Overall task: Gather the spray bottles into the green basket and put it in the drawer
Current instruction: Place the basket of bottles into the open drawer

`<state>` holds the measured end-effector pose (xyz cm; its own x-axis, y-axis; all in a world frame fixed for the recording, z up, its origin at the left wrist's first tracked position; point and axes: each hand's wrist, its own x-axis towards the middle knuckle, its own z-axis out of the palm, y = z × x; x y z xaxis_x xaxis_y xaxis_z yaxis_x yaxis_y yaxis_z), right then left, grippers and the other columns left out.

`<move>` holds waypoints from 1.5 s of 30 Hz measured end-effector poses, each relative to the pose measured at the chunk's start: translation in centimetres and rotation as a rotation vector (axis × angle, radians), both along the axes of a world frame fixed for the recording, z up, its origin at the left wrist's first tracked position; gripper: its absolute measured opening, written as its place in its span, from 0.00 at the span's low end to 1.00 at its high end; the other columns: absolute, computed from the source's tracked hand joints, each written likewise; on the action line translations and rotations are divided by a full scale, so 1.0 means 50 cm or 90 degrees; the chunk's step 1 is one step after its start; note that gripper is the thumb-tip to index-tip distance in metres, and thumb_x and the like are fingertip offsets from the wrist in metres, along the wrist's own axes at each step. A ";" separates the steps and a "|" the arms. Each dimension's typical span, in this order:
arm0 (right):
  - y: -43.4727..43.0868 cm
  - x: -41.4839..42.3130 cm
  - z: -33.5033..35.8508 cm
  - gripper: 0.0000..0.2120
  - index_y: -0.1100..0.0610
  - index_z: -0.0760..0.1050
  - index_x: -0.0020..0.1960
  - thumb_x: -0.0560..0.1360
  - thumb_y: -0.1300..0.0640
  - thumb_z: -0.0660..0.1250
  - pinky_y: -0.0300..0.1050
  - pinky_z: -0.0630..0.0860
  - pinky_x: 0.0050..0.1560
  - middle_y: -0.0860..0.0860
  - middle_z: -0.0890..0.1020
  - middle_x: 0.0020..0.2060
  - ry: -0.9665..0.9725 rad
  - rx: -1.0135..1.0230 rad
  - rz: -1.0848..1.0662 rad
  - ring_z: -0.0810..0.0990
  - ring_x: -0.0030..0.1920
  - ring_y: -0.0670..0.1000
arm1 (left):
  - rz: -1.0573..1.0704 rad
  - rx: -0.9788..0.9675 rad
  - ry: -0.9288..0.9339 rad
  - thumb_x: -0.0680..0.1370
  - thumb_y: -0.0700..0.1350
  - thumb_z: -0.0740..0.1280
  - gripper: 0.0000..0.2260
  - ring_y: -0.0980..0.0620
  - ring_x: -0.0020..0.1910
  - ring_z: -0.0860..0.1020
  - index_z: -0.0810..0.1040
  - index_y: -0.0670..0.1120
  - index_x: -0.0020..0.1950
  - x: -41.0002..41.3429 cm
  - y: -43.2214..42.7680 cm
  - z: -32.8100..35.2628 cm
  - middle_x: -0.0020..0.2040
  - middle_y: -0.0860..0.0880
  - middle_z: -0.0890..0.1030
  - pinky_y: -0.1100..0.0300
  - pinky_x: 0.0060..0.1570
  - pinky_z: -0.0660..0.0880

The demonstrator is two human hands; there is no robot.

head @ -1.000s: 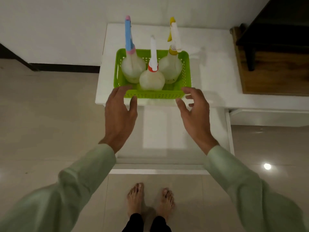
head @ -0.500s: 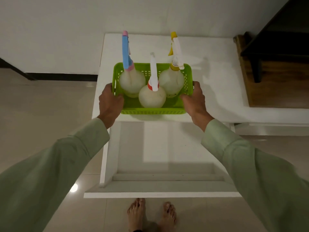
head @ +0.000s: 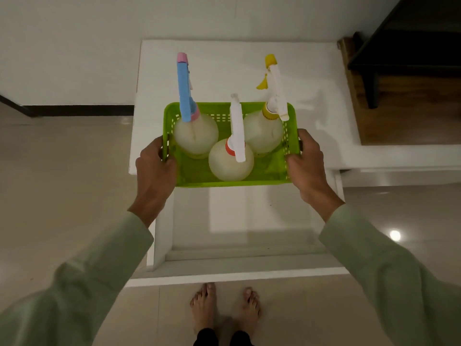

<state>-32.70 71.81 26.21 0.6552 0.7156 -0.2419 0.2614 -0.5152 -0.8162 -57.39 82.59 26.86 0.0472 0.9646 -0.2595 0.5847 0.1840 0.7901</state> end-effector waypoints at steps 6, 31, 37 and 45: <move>-0.163 -0.022 0.015 0.22 0.53 0.76 0.59 0.72 0.72 0.59 0.42 0.75 0.35 0.50 0.81 0.44 0.034 0.036 -0.002 0.79 0.41 0.55 | -0.013 -0.032 -0.081 0.76 0.33 0.61 0.20 0.49 0.49 0.80 0.76 0.49 0.65 -0.029 -0.128 0.005 0.48 0.51 0.81 0.52 0.44 0.81; -0.262 -0.001 -0.432 0.16 0.52 0.65 0.59 0.77 0.68 0.56 0.47 0.75 0.33 0.53 0.78 0.43 0.205 -0.255 -0.022 0.79 0.40 0.57 | 0.011 -0.354 -0.020 0.76 0.29 0.61 0.19 0.46 0.40 0.74 0.63 0.45 0.63 -0.008 -0.239 -0.457 0.52 0.44 0.72 0.56 0.30 0.72; -0.256 -0.001 -0.502 0.12 0.53 0.61 0.61 0.79 0.63 0.55 0.43 0.69 0.28 0.54 0.76 0.40 0.216 -0.311 0.004 0.74 0.33 0.53 | 0.012 -0.386 -0.026 0.75 0.28 0.59 0.19 0.47 0.33 0.71 0.62 0.46 0.59 -0.016 -0.245 -0.529 0.47 0.46 0.71 0.56 0.28 0.69; -0.246 0.003 -0.511 0.14 0.52 0.59 0.62 0.79 0.59 0.59 0.46 0.71 0.32 0.55 0.76 0.41 0.242 -0.333 -0.007 0.74 0.36 0.53 | 0.009 -0.412 -0.016 0.77 0.31 0.61 0.20 0.48 0.33 0.71 0.60 0.46 0.63 -0.013 -0.244 -0.536 0.42 0.46 0.72 0.56 0.30 0.70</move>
